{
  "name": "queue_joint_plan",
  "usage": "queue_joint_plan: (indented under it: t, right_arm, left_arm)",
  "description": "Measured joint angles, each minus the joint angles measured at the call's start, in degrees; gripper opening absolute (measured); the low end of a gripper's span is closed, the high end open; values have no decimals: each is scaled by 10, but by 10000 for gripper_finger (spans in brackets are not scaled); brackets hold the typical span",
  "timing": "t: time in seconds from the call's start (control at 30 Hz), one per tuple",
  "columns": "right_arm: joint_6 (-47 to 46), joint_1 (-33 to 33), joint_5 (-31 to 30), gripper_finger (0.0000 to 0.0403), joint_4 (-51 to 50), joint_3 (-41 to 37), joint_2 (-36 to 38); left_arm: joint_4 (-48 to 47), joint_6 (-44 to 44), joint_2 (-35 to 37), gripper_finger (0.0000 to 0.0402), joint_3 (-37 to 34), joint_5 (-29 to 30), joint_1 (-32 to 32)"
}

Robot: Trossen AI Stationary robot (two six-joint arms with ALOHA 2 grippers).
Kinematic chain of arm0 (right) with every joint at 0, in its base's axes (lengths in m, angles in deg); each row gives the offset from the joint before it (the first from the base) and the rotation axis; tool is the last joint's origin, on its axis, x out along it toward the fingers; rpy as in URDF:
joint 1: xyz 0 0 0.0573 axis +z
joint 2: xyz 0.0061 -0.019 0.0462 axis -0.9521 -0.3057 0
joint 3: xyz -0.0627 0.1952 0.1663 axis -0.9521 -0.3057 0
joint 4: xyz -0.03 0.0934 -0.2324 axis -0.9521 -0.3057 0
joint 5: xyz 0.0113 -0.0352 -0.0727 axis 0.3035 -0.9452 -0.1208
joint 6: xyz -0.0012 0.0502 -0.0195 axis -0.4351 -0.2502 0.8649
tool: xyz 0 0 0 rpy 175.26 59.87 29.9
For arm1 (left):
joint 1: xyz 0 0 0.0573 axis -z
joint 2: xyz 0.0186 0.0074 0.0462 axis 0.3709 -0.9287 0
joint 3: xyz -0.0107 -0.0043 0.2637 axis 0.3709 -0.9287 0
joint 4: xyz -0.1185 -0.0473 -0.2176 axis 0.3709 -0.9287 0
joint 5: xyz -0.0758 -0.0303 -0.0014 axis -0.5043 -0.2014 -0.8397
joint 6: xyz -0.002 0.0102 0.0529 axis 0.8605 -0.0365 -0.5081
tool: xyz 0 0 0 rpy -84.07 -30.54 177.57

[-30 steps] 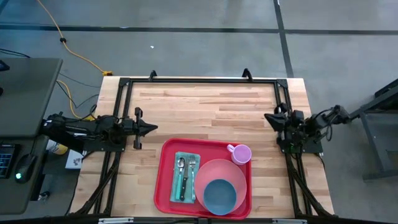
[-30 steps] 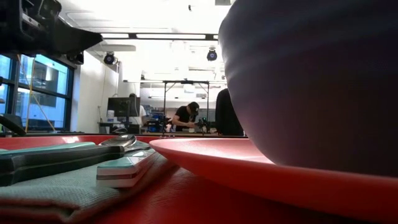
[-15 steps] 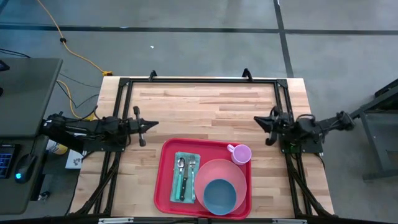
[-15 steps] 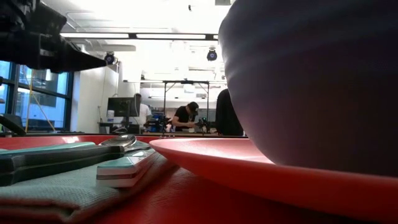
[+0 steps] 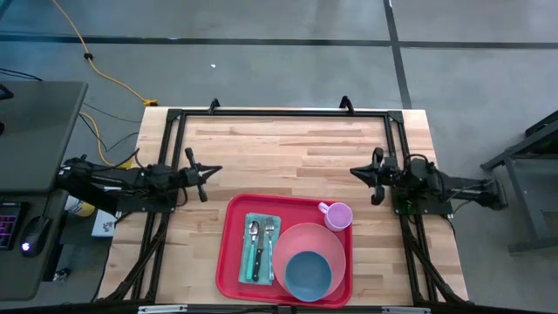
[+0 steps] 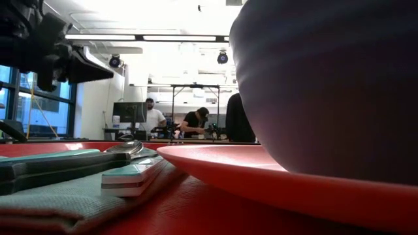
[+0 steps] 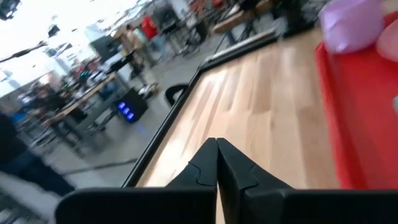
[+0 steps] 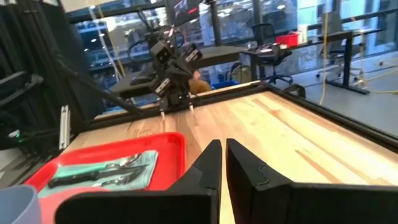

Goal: Set up tray
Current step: Return to Home Position

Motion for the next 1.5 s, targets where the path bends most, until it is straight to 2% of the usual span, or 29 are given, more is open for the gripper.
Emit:
queue_joint_plan:
  t: [0.2,0.4,0.53,0.73,1.03,1.5]
  right_arm:
    - [8,-92,98,0,0,0,0]
    - [-3,-165,170,0,8,0,0]
    - [-4,-180,152,0,8,0,0]
    - [-7,-180,108,0,6,0,0]
    - [-7,-180,107,0,9,-1,0]
    - [-7,-180,106,0,10,-1,0]
  left_arm:
    - [3,4,-34,12,0,38,0]
    - [17,6,-32,48,0,85,0]
    - [42,1,-31,68,0,100,0]
    - [41,-9,-32,77,0,97,0]
    - [26,-55,-32,78,0,98,0]
    - [25,-56,-32,79,0,98,0]
